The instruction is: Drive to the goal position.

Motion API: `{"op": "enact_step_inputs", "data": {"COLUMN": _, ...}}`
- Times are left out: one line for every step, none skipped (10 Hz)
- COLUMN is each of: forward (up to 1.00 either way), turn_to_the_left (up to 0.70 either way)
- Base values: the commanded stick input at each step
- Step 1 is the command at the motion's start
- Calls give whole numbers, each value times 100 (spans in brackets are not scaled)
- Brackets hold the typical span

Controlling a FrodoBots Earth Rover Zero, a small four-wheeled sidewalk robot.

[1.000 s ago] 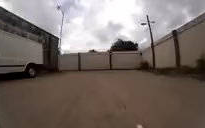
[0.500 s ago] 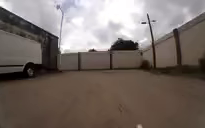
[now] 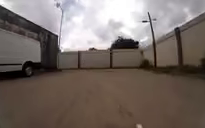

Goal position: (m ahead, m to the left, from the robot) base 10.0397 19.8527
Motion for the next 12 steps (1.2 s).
{"op": "enact_step_inputs", "data": {"forward": 30, "turn_to_the_left": 0}}
{"op": "enact_step_inputs", "data": {"forward": 30, "turn_to_the_left": 0}}
{"op": "enact_step_inputs", "data": {"forward": 30, "turn_to_the_left": 0}}
{"op": "enact_step_inputs", "data": {"forward": 30, "turn_to_the_left": 0}}
{"op": "enact_step_inputs", "data": {"forward": 30, "turn_to_the_left": 0}}
{"op": "enact_step_inputs", "data": {"forward": 30, "turn_to_the_left": 0}}
{"op": "enact_step_inputs", "data": {"forward": 30, "turn_to_the_left": 0}}
{"op": "enact_step_inputs", "data": {"forward": 30, "turn_to_the_left": 0}}
{"op": "enact_step_inputs", "data": {"forward": 30, "turn_to_the_left": 0}}
{"op": "enact_step_inputs", "data": {"forward": 30, "turn_to_the_left": 0}}
{"op": "enact_step_inputs", "data": {"forward": 30, "turn_to_the_left": 0}}
{"op": "enact_step_inputs", "data": {"forward": 30, "turn_to_the_left": 0}}
